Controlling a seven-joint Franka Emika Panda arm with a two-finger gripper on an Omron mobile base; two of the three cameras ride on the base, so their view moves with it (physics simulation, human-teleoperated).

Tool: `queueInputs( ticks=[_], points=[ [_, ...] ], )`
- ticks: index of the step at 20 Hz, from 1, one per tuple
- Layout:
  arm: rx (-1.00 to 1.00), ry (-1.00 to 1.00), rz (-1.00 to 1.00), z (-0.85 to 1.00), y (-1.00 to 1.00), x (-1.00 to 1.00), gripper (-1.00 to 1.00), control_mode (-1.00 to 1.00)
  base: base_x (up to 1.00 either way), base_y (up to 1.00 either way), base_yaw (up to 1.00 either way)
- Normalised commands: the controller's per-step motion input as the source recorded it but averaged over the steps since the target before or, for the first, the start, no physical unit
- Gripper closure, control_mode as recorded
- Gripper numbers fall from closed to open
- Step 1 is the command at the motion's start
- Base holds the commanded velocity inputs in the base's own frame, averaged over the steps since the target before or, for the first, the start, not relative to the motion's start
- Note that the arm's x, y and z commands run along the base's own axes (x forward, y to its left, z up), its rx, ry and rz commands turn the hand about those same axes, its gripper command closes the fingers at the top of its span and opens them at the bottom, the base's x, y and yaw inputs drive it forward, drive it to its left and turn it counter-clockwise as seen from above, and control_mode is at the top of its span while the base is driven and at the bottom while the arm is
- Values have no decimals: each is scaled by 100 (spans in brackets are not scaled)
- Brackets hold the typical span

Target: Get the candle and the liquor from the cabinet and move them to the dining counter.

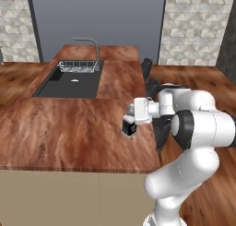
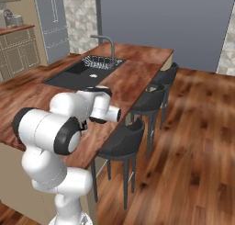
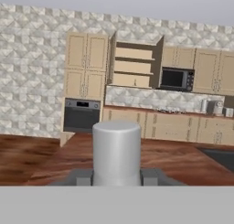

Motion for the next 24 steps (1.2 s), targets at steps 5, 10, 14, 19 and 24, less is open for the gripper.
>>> queueInputs(
  ticks=[5, 10, 14, 19, 24],
  points=[
    [-1, 0, 0, -21, 7, 14, 100, -100, 0, 0, 0],
    [-2, 1, 0, -16, 1, 0, 100, -100, 0, 0, 0],
    [0, 0, 0, -24, 3, 4, 100, -100, 0, 0, 0],
    [-1, 1, 0, -32, 7, 9, 100, -100, 0, 0, 0],
    [-2, 2, 0, -34, 11, 14, 100, -100, 0, 0, 0]
  ],
)
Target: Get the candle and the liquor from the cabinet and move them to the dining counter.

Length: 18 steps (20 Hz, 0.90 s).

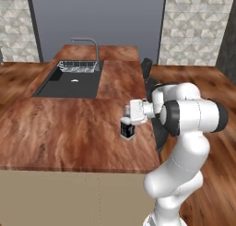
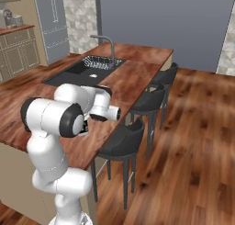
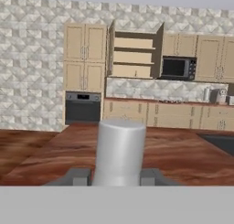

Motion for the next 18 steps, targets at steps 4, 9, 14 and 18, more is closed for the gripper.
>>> queueInputs(
  ticks=[4, 9, 14, 18],
  points=[
    [-2, 0, 0, -39, 6, 0, -100, -100, 0, 0, 0],
    [-1, 0, 0, -13, 1, -7, -100, -100, 0, 0, 0],
    [0, -2, 0, -1, 0, -3, -100, -100, 0, 0, 0],
    [0, -1, 0, 4, -4, -4, -100, -100, 0, 0, 0]
  ],
)
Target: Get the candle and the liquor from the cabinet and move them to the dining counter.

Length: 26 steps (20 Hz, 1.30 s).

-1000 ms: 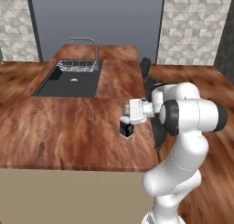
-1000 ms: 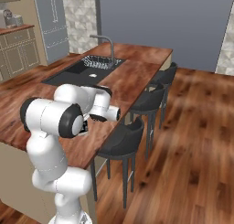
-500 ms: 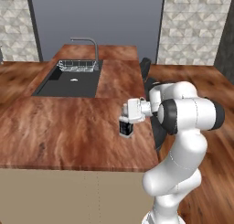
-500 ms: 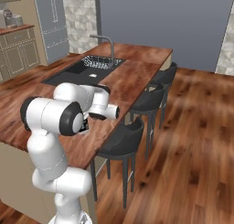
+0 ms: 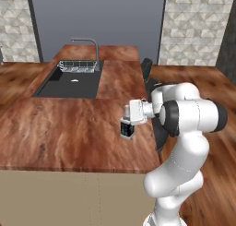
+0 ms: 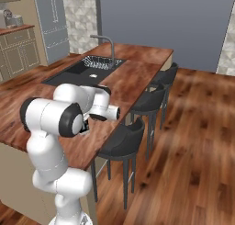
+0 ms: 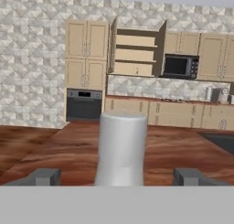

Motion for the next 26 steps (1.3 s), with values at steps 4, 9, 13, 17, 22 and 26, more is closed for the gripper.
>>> queueInputs(
  ticks=[4, 9, 13, 17, 22, 26],
  points=[
    [0, -2, -1, 26, -16, 0, -100, -100, 0, 0, 0],
    [0, 0, -3, 41, -41, 12, -100, -100, 0, 0, 0],
    [0, 0, -6, 40, -46, 5, -100, -100, 0, 0, 0],
    [0, -1, -6, 45, -42, -4, -100, -100, 0, 0, 0],
    [0, -11, -8, 71, -8, -50, -100, -100, 0, 0, 0],
    [0, -18, -11, 90, 14, -63, -100, -100, 0, 0, 0]
  ],
)
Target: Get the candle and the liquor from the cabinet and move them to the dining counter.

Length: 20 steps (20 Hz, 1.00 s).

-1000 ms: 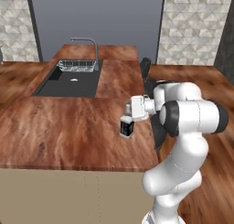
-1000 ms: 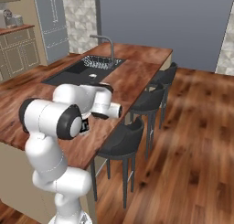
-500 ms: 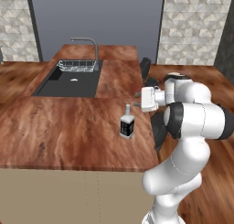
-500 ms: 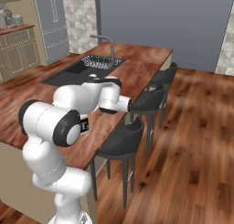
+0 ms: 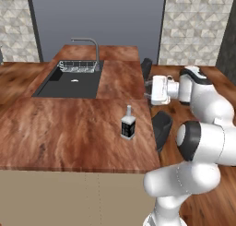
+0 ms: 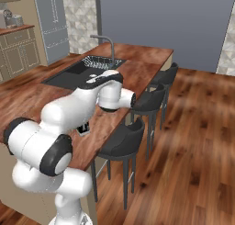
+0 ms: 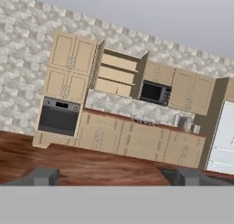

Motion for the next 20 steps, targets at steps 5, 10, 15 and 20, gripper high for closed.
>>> queueInputs(
  ticks=[5, 10, 15, 20],
  points=[
    [0, -13, -14, 97, 39, -60, -100, -100, 0, 0, 0],
    [-1, -7, -21, 74, 45, -75, -100, -100, 0, 0, 0],
    [-5, 2, -25, 47, 41, -81, -100, -100, 0, 0, 0],
    [-10, 13, -25, 16, 42, -77, -100, -100, 0, 0, 0]
  ],
)
